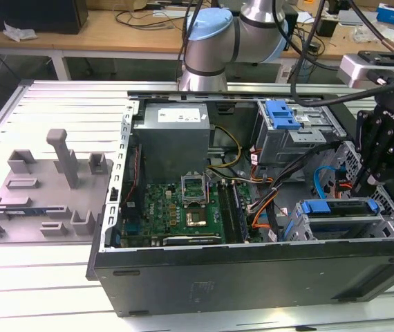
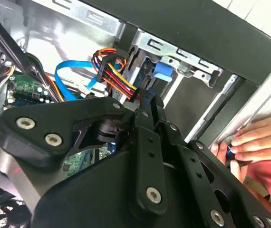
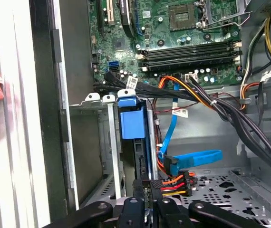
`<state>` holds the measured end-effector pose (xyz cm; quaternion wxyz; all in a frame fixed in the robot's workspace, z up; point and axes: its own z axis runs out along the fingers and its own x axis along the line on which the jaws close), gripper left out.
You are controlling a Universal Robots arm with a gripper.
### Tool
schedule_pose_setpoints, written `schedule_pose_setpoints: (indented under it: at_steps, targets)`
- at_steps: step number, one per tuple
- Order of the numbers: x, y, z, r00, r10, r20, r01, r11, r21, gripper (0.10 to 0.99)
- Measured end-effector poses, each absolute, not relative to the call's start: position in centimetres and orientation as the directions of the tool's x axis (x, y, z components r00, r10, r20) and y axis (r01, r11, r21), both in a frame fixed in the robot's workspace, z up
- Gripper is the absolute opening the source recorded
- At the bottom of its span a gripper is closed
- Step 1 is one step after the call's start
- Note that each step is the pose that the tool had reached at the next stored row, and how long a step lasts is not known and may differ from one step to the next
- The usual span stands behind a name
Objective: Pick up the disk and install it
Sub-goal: 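Insert the first disk wire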
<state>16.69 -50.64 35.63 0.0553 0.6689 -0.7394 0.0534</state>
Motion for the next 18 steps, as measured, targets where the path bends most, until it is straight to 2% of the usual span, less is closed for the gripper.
schedule_pose_setpoints:
  at_steps: [9, 13, 18]
  targets:
    - [16.69, -50.62, 35.41, -0.063, -0.986, 0.154, -0.998, 0.063, -0.006, 0.169]
    - [16.67, -50.62, 35.38, -0.071, -0.99, 0.125, -0.997, 0.069, -0.013, 0.169]
    - [16.67, -50.86, 35.37, -0.101, -0.987, 0.124, -0.995, 0.1, -0.013, 0.169]
